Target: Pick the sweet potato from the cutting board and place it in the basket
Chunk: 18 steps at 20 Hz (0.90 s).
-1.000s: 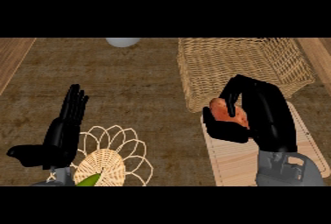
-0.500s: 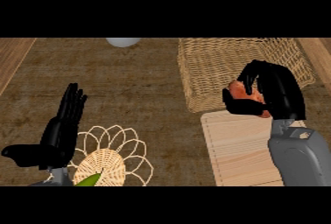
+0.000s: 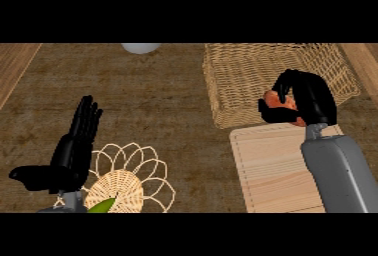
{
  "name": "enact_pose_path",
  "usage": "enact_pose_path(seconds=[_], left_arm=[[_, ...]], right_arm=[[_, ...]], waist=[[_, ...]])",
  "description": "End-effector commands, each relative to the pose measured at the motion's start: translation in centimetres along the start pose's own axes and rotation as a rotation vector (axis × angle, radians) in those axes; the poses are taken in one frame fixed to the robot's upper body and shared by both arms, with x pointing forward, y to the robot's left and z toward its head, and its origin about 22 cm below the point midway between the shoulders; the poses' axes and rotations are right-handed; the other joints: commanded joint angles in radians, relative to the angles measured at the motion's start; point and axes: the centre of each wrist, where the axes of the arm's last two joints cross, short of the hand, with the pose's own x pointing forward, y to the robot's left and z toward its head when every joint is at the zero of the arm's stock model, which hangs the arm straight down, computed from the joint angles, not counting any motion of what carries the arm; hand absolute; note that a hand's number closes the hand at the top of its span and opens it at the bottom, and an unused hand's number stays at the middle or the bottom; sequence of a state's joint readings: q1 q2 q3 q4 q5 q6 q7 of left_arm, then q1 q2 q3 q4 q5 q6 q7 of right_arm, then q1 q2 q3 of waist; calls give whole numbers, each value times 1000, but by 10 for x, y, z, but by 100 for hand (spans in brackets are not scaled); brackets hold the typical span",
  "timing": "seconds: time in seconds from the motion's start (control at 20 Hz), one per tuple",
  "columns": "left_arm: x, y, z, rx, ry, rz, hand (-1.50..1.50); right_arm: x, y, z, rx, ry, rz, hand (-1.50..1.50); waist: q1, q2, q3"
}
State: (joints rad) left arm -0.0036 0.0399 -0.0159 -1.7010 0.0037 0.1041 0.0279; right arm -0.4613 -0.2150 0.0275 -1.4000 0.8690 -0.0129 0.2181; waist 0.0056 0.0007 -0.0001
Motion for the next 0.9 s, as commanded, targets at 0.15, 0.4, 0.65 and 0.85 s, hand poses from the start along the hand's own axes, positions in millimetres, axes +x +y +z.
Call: enact_pose_path(seconds=[0.15, 0.4, 0.65, 0.85], left_arm=[[-3, 7, 10, 3, 3, 7, 0], [-1, 10, -10, 8, -6, -2, 0], [-14, 16, -14, 23, 0, 11, 0], [5, 18, -2, -11, -11, 10, 0]], right_arm=[[-25, 10, -28, 22, 6, -46, 150], [-56, 25, -10, 20, 24, -71, 150], [-59, 37, -25, -42, 129, -88, 150], [-87, 29, -36, 33, 118, -49, -150]], waist=[[2, 0, 0], [-3, 0, 0], [0, 2, 0], [9, 2, 1]])
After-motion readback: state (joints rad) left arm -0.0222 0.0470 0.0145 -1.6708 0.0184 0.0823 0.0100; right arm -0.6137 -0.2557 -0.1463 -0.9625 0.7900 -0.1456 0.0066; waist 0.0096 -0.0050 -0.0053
